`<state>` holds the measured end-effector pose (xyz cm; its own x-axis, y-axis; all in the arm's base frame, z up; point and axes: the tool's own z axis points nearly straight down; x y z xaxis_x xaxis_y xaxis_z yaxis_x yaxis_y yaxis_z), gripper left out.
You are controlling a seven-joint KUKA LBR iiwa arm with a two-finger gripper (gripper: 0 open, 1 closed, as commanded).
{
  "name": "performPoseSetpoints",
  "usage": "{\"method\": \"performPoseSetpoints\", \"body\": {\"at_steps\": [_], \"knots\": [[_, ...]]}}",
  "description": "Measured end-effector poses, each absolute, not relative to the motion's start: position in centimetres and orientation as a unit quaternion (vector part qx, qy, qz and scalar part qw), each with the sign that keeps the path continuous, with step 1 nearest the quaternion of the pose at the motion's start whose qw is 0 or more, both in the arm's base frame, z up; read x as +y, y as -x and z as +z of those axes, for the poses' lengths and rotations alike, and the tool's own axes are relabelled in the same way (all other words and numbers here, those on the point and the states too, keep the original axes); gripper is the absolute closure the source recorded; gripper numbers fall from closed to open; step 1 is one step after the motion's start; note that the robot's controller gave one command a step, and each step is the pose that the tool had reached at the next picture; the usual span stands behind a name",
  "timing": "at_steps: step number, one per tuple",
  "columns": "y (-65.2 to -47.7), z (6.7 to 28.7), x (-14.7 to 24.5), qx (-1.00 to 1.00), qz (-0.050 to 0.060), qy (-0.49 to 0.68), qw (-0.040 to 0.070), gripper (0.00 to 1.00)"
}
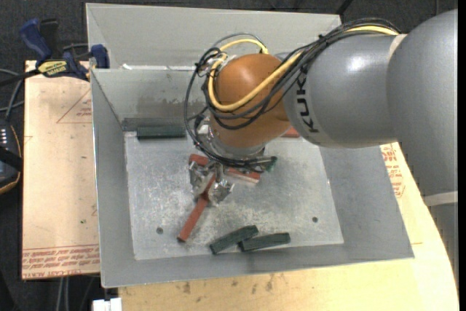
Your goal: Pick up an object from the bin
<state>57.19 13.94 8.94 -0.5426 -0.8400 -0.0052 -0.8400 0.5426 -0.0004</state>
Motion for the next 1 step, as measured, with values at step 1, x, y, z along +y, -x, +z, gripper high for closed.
{"method": "performPoseSetpoints", "body": {"at_steps": [1], "knots": [[-57.22,9.44,13.98,0.878,0.001,0.478,0.002,1.00]]}}
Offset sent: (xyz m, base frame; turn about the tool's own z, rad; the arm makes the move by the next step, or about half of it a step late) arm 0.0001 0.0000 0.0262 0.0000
